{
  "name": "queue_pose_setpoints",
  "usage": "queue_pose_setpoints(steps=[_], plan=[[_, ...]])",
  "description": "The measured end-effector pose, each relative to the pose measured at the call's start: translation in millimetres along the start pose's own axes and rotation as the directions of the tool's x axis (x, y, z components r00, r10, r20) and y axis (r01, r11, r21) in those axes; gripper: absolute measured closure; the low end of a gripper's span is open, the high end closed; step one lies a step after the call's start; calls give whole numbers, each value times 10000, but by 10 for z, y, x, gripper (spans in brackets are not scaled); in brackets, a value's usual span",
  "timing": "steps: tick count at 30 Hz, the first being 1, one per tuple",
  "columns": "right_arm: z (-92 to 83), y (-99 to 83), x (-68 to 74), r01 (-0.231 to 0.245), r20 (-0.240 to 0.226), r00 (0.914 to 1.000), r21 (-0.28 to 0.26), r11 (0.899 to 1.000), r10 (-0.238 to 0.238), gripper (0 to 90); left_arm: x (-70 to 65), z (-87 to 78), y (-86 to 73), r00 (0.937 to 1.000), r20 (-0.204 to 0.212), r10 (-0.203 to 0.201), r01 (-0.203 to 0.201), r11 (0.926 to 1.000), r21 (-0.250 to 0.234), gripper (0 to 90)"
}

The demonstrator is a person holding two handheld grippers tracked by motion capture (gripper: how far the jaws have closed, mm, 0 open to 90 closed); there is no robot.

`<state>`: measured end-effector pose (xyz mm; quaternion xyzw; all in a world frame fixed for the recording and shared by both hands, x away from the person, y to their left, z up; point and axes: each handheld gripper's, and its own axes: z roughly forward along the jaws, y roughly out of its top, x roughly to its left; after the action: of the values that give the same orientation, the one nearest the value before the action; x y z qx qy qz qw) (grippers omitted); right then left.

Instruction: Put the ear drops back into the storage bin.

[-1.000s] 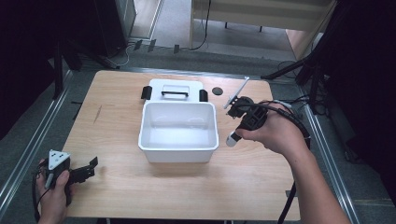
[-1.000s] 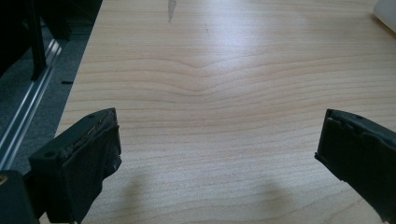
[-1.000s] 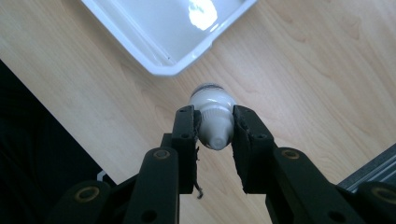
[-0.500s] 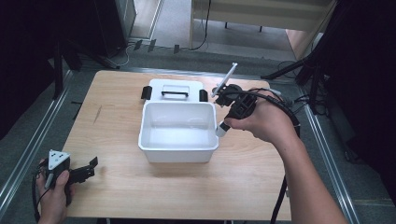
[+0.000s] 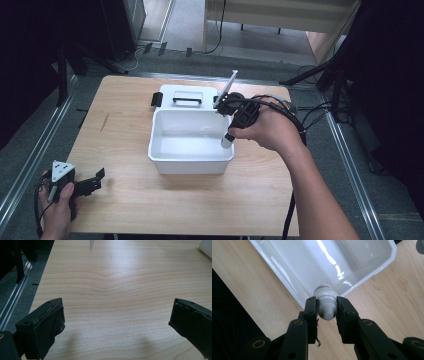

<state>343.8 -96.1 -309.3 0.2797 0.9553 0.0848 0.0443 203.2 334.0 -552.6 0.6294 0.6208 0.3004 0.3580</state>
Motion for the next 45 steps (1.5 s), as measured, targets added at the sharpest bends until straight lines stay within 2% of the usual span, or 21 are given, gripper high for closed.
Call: queue_pose_setpoints(steps=[21,34,39,45], plan=[[479,-22,-5,58,-527,9986,443,9990,-35,722,-2,1,0,10000,-5,4,-4,10000,3,1],[648,-46,-18,88,-678,9977,651,9978,-44,722,-3,2,0,10000,-11,11,-11,10000,0,1],[728,-45,-23,115,-889,9960,717,9974,-51,721,-3,2,0,10000,-8,8,-8,10000,-6,1],[784,-15,-16,6,-859,9963,807,9967,63,721,-2,2,0,10000,0,11,-11,10000,-10,1]])
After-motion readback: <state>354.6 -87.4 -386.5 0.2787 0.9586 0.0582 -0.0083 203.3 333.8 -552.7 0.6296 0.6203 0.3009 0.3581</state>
